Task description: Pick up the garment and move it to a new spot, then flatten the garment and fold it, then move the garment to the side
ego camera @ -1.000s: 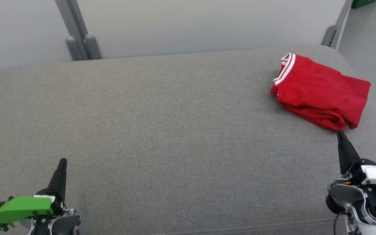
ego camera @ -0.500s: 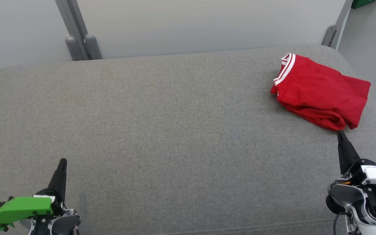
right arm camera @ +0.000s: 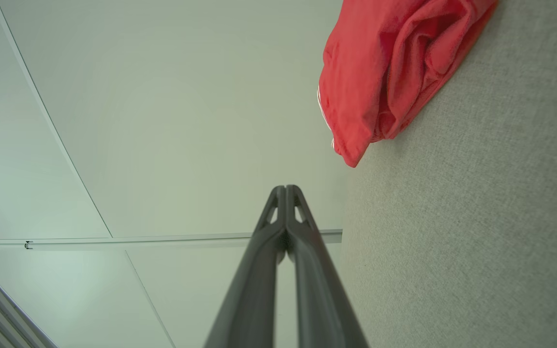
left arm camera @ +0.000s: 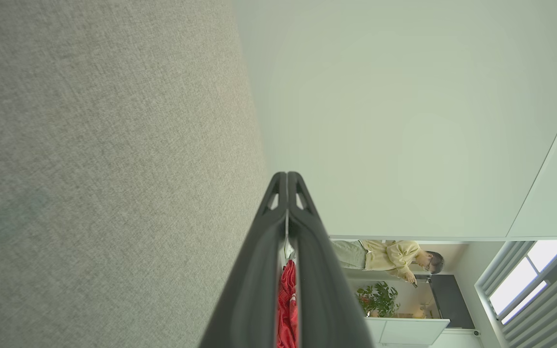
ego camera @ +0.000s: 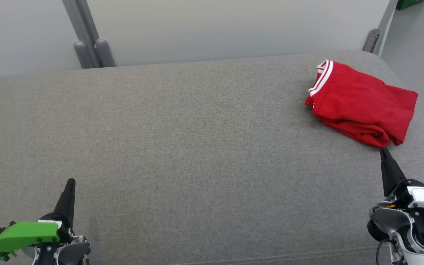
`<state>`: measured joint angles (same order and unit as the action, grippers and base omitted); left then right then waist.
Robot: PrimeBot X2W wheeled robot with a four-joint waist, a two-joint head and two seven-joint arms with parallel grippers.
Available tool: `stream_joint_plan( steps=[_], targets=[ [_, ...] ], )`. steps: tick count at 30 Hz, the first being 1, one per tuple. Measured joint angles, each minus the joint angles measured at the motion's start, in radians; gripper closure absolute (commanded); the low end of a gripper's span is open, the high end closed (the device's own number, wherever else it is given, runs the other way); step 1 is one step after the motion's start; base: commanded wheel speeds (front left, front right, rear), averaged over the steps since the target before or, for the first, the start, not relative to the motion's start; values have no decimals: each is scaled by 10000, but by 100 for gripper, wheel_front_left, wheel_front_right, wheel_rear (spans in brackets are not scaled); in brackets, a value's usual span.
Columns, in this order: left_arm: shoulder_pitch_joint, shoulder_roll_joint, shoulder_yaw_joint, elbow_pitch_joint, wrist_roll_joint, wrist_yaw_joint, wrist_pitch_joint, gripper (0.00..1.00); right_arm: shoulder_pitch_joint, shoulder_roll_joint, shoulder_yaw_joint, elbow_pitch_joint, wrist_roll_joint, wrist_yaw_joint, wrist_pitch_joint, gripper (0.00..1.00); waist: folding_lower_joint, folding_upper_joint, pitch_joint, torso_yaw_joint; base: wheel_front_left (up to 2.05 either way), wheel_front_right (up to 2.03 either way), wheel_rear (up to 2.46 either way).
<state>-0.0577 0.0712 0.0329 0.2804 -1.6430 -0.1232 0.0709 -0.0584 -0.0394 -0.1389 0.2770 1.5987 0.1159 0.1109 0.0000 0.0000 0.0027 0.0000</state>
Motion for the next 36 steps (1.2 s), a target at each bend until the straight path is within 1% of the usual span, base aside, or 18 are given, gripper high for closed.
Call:
stream_joint_plan(
  steps=[36],
  targets=[
    [-1, -27, 23, -17, 0, 0, 4, 100, 0, 0, 2, -2, 2, 0, 0, 100, 0, 0, 2, 0, 0, 0, 0]
  ],
)
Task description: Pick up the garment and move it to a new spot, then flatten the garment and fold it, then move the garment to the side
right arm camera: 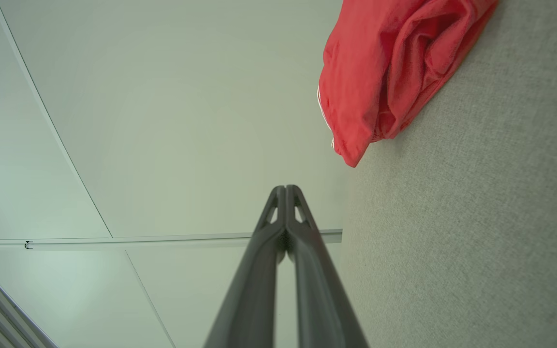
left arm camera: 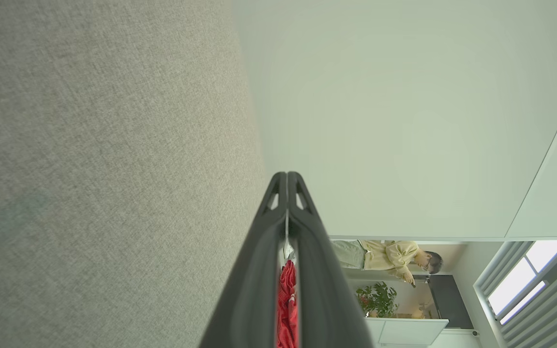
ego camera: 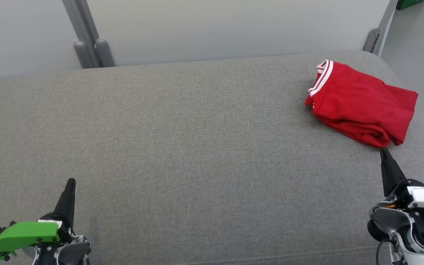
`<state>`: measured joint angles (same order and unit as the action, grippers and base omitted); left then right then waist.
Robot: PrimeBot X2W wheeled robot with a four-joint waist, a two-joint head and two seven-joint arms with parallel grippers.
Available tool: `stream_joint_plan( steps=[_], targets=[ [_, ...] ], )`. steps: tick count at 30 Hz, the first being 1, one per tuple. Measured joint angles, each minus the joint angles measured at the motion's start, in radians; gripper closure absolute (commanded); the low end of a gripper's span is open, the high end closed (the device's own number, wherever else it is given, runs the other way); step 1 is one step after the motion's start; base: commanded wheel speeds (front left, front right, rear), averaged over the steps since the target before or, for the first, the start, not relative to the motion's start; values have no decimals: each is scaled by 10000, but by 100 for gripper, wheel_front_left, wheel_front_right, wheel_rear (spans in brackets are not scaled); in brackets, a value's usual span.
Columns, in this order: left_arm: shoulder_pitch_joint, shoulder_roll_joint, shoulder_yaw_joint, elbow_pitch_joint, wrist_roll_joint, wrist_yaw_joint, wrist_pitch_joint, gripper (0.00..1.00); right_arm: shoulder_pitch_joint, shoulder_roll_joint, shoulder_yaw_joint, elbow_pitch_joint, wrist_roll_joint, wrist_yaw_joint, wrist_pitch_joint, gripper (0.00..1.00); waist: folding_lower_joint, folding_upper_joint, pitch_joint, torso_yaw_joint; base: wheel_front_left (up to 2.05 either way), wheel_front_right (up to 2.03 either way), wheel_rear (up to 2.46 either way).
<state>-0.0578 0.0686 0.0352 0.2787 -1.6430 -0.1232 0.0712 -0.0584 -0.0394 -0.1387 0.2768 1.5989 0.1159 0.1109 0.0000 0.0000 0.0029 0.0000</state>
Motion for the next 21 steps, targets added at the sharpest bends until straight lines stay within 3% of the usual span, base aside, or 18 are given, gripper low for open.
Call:
stream_joint_plan(
  steps=[21],
  targets=[
    [0, -6, 12, -12, 2, 0, 69, 100, 0, 0, 0, 0, 0, 0, 0, 100, 0, 0, 0, 0, 0, 0, 0]
  ],
)
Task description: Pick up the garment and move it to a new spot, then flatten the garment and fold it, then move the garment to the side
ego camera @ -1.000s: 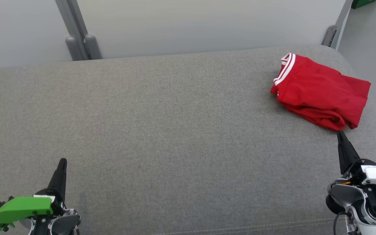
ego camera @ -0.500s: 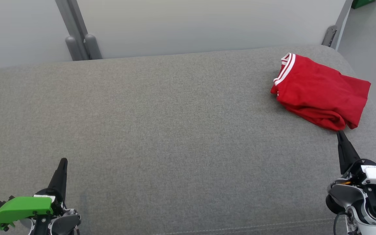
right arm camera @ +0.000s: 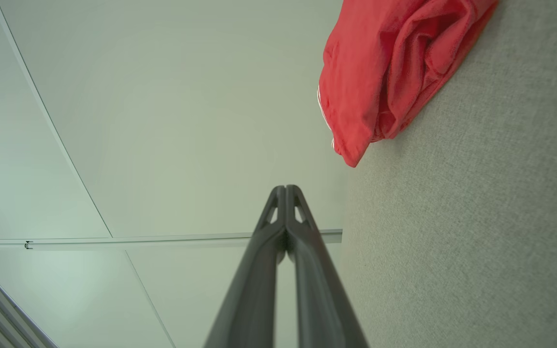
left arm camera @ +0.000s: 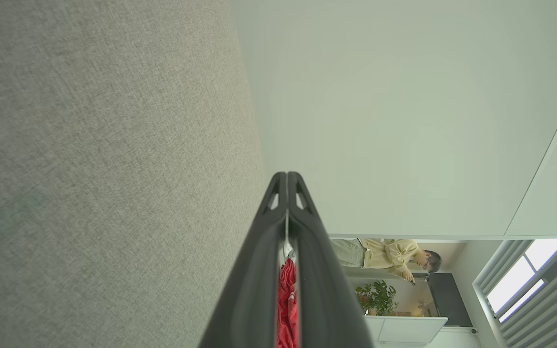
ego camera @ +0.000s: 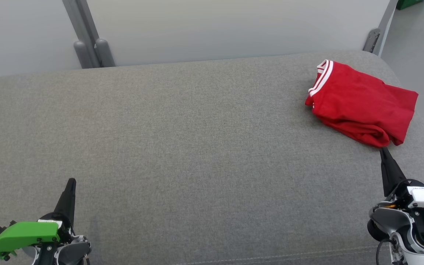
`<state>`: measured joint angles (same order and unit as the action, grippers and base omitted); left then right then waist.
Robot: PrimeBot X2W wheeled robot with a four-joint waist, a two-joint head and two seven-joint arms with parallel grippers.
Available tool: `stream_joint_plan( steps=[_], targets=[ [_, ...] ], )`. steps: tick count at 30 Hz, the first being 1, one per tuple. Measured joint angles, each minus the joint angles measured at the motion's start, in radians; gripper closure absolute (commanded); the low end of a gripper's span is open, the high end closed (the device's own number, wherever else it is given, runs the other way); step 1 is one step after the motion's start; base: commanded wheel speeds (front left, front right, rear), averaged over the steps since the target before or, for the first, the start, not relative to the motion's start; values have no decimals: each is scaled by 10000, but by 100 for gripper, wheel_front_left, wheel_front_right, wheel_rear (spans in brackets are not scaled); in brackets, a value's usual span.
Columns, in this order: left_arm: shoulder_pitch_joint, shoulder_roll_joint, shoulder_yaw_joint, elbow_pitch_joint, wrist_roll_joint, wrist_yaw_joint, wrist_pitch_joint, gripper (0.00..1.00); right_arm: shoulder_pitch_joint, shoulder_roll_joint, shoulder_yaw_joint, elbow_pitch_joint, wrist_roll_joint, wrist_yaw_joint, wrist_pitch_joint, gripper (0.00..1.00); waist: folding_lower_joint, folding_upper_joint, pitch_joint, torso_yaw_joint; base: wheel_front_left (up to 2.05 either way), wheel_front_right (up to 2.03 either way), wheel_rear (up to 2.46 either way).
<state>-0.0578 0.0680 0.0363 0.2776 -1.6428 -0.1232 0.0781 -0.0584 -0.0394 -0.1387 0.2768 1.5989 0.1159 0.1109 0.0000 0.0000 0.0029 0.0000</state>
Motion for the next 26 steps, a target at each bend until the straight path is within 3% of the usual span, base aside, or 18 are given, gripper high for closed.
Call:
stream_joint_plan(
  steps=[26],
  targets=[
    [0, -35, 15, -8, 0, -2, 2, 100, 0, 2, 2, 0, 0, 0, 0, 100, 0, 0, 1, 0, 0, 0, 0]
  ],
)
